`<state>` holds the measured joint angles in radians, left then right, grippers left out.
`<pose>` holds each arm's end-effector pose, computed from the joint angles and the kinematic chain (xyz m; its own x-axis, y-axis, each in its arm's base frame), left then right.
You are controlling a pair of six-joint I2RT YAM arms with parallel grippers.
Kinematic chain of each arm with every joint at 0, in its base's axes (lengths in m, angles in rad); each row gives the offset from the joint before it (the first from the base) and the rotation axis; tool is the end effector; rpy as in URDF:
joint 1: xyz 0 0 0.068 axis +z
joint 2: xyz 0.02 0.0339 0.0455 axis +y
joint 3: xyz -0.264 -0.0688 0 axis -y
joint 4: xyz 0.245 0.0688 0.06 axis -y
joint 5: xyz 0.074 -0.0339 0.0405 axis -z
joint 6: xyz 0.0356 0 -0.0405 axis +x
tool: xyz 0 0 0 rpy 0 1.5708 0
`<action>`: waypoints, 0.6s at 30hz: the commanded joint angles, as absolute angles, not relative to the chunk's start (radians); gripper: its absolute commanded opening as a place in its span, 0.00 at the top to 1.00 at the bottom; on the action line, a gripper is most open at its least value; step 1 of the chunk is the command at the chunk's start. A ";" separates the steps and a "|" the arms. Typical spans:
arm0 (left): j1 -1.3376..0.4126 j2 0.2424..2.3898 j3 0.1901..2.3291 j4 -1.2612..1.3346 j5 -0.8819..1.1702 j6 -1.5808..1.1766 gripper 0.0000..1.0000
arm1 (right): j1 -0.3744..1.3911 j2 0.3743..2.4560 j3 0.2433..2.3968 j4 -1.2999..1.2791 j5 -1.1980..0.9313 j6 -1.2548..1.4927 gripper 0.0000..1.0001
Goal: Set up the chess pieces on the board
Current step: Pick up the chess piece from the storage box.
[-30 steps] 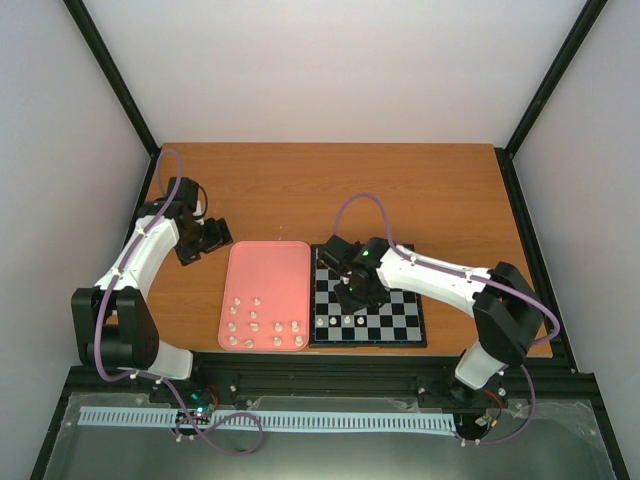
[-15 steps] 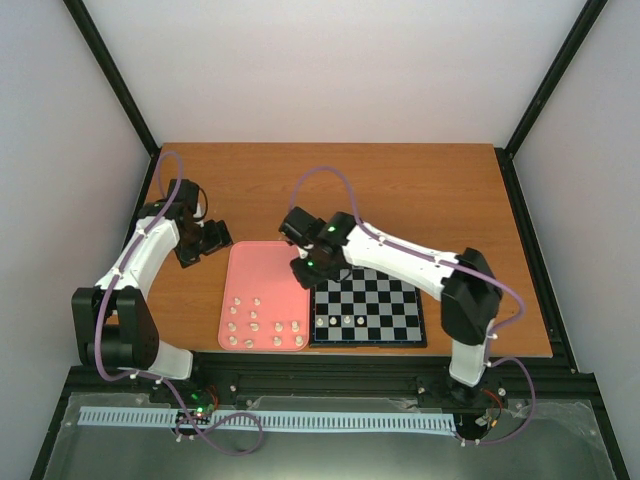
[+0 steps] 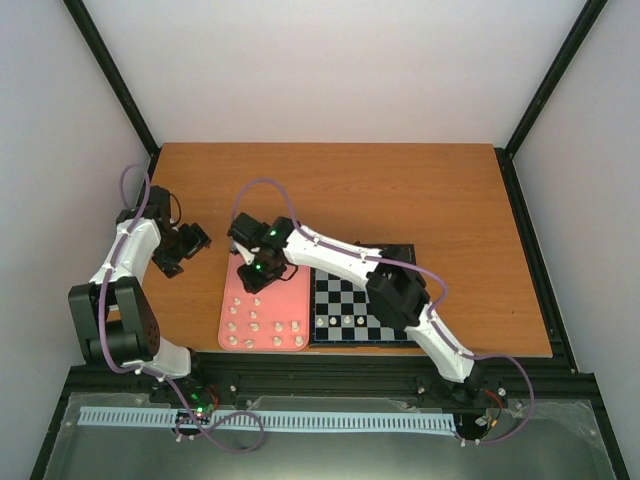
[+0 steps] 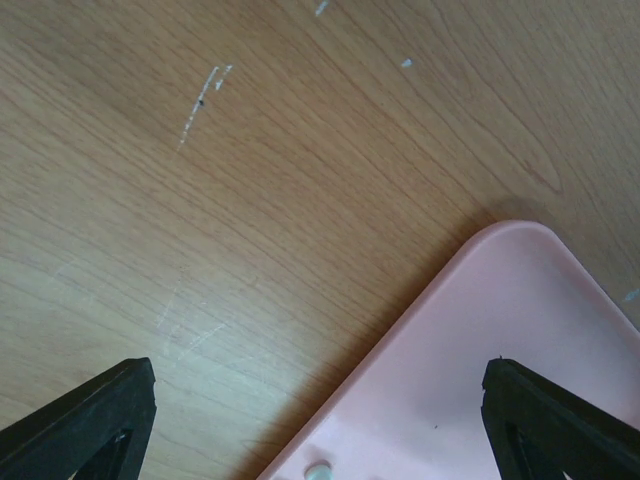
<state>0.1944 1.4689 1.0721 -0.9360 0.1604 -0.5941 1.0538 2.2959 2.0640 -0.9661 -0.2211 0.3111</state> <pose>0.2641 0.0462 0.2307 -0.7041 -0.7018 -0.1085 -0.6611 0.7035 -0.2606 0.2339 0.4271 0.2119 -0.7099 -0.6444 -0.2842 -0.7041 0.6408 0.3059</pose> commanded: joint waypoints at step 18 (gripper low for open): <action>0.212 1.477 1.102 -0.944 0.156 -0.624 0.00 | 1.080 2.455 2.175 -1.089 -0.236 0.268 0.70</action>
